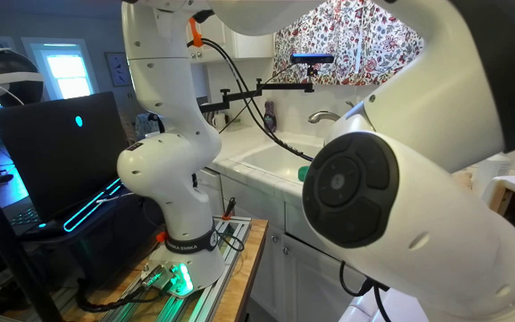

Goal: Close the door of the oven

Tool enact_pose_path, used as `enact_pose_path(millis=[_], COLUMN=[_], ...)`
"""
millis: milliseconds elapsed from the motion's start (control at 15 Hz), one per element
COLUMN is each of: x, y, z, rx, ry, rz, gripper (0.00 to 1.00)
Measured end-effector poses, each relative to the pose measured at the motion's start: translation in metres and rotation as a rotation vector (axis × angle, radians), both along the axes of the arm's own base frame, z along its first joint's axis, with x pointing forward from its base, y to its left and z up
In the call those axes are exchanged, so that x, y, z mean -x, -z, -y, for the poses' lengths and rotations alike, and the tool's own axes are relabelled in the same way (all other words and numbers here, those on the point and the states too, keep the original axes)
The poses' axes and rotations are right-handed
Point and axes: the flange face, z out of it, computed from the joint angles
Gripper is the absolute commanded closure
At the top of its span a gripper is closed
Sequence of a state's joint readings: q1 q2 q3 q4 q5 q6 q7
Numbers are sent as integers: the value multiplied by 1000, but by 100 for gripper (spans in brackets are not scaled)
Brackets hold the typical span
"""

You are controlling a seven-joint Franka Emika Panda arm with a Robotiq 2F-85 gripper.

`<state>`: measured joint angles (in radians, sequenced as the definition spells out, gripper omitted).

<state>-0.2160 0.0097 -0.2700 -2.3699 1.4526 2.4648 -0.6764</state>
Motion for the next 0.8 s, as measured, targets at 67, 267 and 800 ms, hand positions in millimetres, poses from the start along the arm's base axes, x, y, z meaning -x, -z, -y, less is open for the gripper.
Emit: enact_pose_path(millis=[67,267,800], x=[1,2,-2], y=[-3,-12,-27], z=[-1,-5,-11], rx=[0,2,46], ry=[-2,-7,-51], rz=[6,23,79], gripper=[0,0,0])
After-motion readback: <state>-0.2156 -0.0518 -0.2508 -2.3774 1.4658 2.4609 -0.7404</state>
